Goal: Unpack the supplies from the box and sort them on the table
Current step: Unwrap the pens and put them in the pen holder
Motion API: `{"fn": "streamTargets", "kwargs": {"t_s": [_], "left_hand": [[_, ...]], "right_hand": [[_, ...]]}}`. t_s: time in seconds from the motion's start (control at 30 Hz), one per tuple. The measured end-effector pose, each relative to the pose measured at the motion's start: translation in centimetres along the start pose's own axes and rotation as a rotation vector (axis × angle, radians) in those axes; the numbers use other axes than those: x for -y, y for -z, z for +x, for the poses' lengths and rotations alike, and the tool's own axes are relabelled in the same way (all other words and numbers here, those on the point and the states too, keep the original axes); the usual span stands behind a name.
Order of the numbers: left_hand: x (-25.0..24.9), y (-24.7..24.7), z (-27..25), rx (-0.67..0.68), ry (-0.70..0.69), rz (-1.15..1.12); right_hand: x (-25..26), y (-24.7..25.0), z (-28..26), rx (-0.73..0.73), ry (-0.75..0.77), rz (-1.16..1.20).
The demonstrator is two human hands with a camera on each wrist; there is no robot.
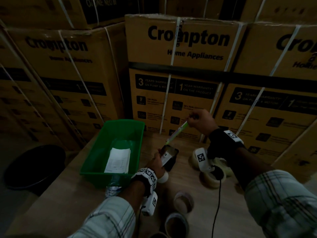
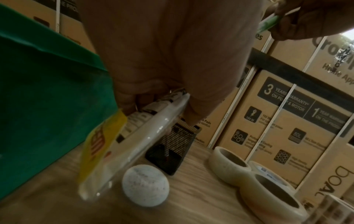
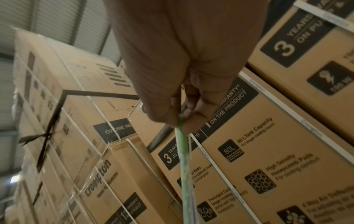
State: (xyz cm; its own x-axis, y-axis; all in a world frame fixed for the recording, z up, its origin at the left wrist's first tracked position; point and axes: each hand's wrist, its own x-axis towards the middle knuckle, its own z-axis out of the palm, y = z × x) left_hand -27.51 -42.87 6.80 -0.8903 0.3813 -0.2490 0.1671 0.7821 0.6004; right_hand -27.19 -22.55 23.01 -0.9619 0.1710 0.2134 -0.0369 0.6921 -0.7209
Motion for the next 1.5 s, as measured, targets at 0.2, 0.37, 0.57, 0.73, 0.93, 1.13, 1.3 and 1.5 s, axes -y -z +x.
{"fn": "streamTargets", "kwargs": {"t_s": [0.2,0.37,0.57,0.73,0.93,1.13,1.3,1.5], "left_hand": [[1.5,-0.4,-0.6,0.022,0.051,0.064],[2.9,-0.9,-0.2,0.082,0.076,0.007],[3.0,-0.3,0.2,0.026,0.054,-0.055],[3.1,0.0,0.0,0.014,0.075,-0.050],[2.9,0.1,-0.2,0.011,0.070,-0.031],[0.9,-0.4,0.0,0.055,0.093,-0.010],[-2.7,-1.1,0.4,0.025,0.019,-0.016],[-5.6,-1.0,0.2,-0.093,-0.089,0.160]], "right_hand": [[-1.4,-1.6,0.7,-0.170,-0.069,-0.075],[-2.8,-4.1,-0.1,-0.032,-0.134,-0.197],[-3.8,-7.0,-0.6,0.066,-0.208,-0.252],[-5.9,-9.6,0.1,0.130,-0.252,-0.242],[-9.0,-10.4,-1.2,0.153,-0.320,-0.277],[-5.8,-7.9,-1.9,-0.184,0.025,-0.108],[-3.8,-6.3,-2.8,0.168,0.145,-0.161],[-7.0,-5.7,-4.2,0.221,-0.112,-0.347]]}}
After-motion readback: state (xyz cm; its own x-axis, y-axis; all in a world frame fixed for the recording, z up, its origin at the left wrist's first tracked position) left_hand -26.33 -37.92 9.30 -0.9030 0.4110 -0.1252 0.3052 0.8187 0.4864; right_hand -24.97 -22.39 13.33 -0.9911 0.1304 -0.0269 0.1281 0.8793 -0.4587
